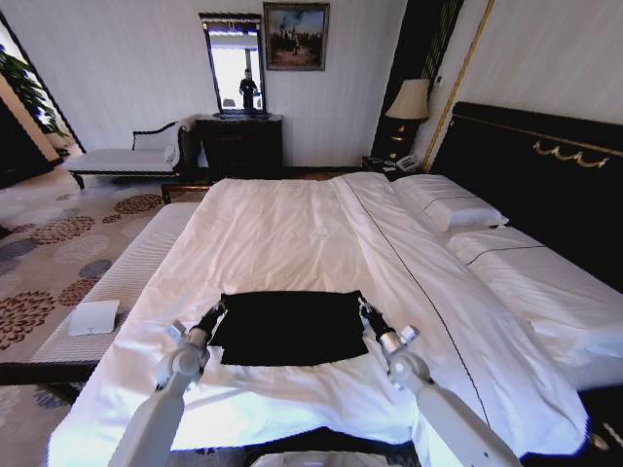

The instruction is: Fold the clothes on the bed.

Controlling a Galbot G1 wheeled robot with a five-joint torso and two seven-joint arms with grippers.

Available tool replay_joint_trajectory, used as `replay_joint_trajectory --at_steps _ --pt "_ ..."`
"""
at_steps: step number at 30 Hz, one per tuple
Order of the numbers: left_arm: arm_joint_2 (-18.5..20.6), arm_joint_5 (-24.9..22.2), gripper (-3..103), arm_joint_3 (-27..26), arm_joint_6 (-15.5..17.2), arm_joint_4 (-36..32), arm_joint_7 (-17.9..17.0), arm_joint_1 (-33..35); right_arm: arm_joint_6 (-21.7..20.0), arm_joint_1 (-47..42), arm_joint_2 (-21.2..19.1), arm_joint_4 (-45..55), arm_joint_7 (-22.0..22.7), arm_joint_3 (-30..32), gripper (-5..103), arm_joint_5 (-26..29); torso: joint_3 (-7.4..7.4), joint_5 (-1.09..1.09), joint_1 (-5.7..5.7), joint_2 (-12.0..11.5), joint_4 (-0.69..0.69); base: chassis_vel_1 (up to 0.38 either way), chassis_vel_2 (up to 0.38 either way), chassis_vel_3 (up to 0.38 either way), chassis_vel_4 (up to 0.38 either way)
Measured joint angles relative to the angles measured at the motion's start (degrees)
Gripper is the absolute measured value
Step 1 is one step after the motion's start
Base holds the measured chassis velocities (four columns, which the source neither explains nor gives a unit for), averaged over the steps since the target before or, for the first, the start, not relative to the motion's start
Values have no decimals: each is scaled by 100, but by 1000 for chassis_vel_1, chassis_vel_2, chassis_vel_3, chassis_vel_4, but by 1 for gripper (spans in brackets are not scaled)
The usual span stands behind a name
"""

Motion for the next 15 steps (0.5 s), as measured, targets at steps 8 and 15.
replay_joint_trajectory --at_steps 8,15 --pt "-152 413 1 0 -108 58 195 460 83 -426 4 47 113 44 1 -290 1 0 1 -1 0 0 0 0 0" --pt "-207 536 1 -50 -123 -4 179 666 39 -641 8 120 295 67 1 -448 2 0 2 -1 0 0 0 0 0"
